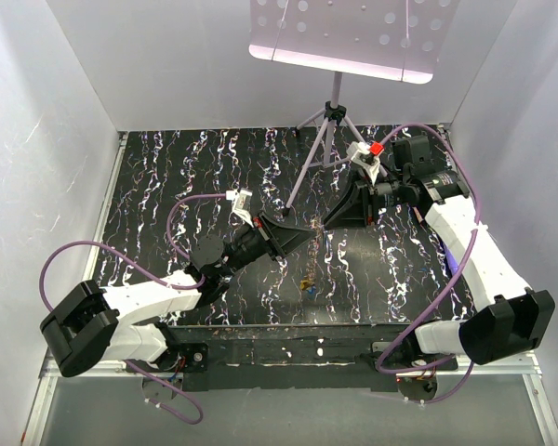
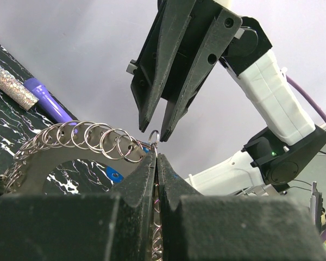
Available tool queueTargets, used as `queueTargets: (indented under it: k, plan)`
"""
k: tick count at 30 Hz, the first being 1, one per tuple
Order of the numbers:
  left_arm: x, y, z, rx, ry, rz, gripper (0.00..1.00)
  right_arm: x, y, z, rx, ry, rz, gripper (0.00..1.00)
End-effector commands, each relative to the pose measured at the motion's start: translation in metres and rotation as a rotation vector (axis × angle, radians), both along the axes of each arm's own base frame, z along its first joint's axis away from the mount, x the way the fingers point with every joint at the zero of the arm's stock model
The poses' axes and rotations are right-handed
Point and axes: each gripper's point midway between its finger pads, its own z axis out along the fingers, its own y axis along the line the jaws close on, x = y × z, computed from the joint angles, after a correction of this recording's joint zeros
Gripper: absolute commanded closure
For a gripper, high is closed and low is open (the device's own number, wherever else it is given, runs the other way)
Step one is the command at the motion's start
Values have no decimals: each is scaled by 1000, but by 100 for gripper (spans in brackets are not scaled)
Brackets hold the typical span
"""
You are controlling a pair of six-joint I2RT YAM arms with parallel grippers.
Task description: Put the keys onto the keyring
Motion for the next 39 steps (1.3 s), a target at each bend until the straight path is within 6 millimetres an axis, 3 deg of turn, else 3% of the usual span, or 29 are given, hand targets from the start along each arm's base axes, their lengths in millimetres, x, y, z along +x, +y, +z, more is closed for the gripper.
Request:
queueTargets:
  k: [1,15,23,31,37,39]
  plan:
    - [-8,6,40,-91,-73,-5,100,-4,1,10,9,-19,14,74]
    - [-6,12,48,-121,-88,24,100,-6,1,8,-10,-19,-3,99]
    - [5,28,58,-177,-124,133,100,-6,0,1,-26,2,-80,99]
    - [12,19,61,-223,-139,132,100,-8,1,-6,-30,100,-126,99]
    - [8,18,58,-215,-144,109,100,-2,-1,3,-42,97,-158,69]
    - [6,18,56,-204,-145,104,100,1,-3,9,-37,104,-159,67]
